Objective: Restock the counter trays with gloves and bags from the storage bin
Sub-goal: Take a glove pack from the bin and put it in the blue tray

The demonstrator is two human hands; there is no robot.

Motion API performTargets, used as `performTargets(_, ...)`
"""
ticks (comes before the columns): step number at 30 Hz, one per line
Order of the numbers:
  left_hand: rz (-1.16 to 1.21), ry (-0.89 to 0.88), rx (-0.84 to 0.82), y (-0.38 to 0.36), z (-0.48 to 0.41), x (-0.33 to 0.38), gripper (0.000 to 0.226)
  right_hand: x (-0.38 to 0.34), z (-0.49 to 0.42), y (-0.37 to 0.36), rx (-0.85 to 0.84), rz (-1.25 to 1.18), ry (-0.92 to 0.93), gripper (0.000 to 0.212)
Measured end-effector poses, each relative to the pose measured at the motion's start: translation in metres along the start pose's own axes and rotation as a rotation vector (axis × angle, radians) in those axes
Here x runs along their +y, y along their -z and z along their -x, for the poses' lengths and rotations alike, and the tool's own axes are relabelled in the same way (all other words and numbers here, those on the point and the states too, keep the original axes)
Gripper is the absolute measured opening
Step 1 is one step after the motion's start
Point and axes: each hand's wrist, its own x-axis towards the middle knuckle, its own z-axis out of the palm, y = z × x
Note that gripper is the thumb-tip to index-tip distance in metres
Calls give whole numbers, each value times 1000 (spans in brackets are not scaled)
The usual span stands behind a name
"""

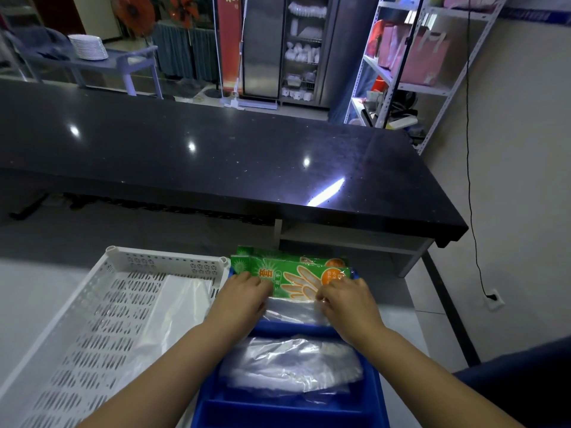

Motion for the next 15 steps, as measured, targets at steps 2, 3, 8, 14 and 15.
performTargets(2, 11, 7, 78, 4, 4, -4, 34, 0, 1, -2, 33, 7, 8, 21)
performTargets(3, 22, 11, 84, 5, 7, -7, 37, -1, 2, -2, 60, 7, 18, 21)
performTargets(8, 12, 55, -109, -1, 12, -7, 21, -1, 3, -2, 32, -2, 68, 18)
performTargets(14, -96, 17, -111, 7, 7, -1, 22, 5, 3, 5, -17, 3, 59, 19)
performTargets(15, -130, -6, -95, 13, 8, 0, 27, 7, 2, 10, -11, -4, 50, 20)
